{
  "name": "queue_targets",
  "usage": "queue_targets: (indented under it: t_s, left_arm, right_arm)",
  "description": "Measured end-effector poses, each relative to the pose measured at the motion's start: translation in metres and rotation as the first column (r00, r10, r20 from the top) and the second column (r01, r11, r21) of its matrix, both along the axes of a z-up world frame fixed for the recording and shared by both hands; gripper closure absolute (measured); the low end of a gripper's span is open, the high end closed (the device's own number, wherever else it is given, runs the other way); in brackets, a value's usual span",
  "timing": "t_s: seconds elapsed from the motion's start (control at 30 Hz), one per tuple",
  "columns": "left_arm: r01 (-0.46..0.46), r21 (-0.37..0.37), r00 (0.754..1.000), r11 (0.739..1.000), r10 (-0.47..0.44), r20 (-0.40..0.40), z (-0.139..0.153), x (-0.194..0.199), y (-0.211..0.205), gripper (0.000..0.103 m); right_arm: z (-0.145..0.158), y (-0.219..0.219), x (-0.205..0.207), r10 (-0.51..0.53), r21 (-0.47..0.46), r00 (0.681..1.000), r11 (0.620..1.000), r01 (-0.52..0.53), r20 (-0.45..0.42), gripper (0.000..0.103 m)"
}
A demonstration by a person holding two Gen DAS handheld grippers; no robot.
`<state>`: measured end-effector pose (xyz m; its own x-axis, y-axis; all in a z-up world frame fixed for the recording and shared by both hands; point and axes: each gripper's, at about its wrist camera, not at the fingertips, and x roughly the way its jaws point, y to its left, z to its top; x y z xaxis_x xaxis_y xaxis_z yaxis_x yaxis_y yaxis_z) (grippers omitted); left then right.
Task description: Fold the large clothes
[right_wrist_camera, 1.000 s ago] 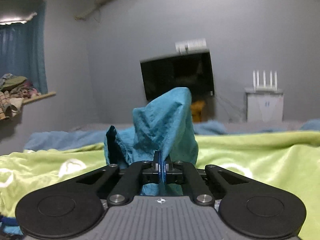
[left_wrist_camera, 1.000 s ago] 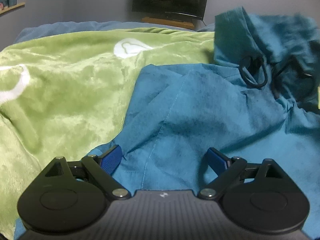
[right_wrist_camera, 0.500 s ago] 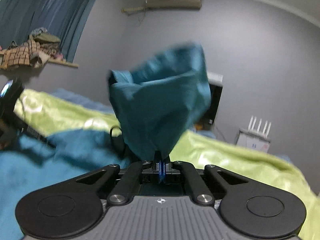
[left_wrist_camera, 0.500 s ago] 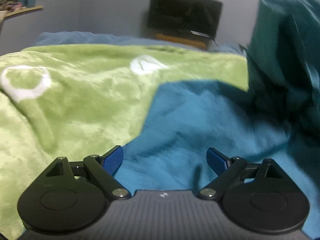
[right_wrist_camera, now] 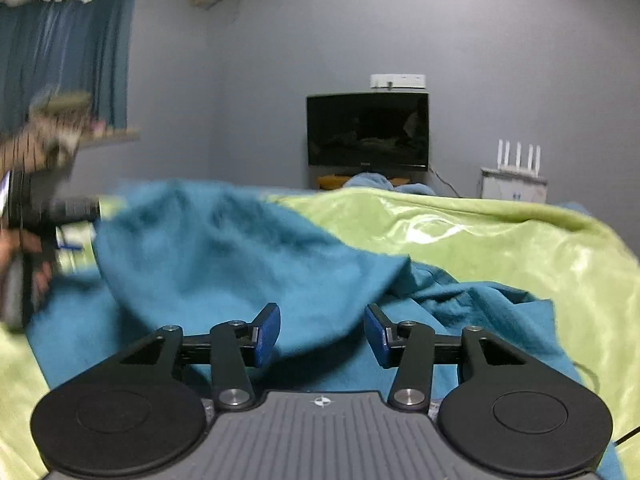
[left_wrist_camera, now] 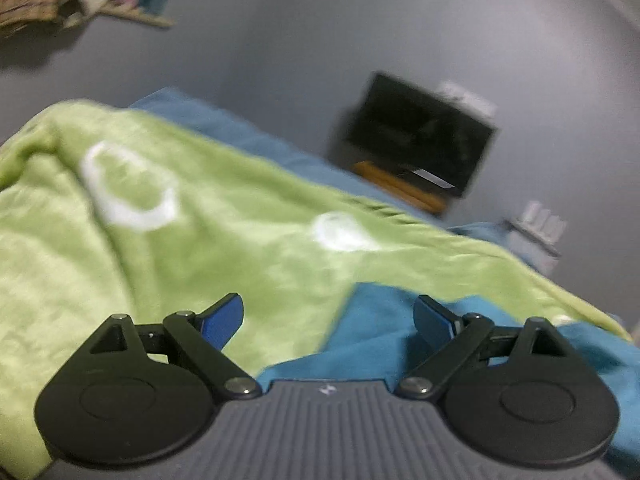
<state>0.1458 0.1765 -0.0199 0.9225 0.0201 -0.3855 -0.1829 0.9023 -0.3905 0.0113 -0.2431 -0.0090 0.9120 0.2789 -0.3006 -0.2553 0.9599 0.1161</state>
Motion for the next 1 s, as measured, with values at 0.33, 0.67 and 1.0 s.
queue_targets:
  t_s: [0.33, 0.67, 1.0]
  left_arm:
    - [0.330, 0.134, 0.917, 0.934, -0.351, 0.188, 0.046, -0.031, -0.074, 0.011]
    - [0.578, 0.407, 0.801, 0.707, -0.586, -0.120, 0.003, -0.026, -0.156, 0.013]
    - [0.607, 0.321, 0.784, 0.727, -0.483, -0.390, -0.042, 0.004, -0.154, 0.013]
  right_arm:
    - [0.001, 0.062, 0.037, 0.132, -0.099, 0.986, 0.985, -0.141, -0.098, 0.045]
    - [-0.042, 0.065, 0.042, 0.089, -0.185, 0.958, 0.972, -0.143, -0.274, 0.046]
    - [-0.025, 0.050, 0.037, -0.013, -0.154, 0.985, 0.988, -0.013, -0.173, 0.046]
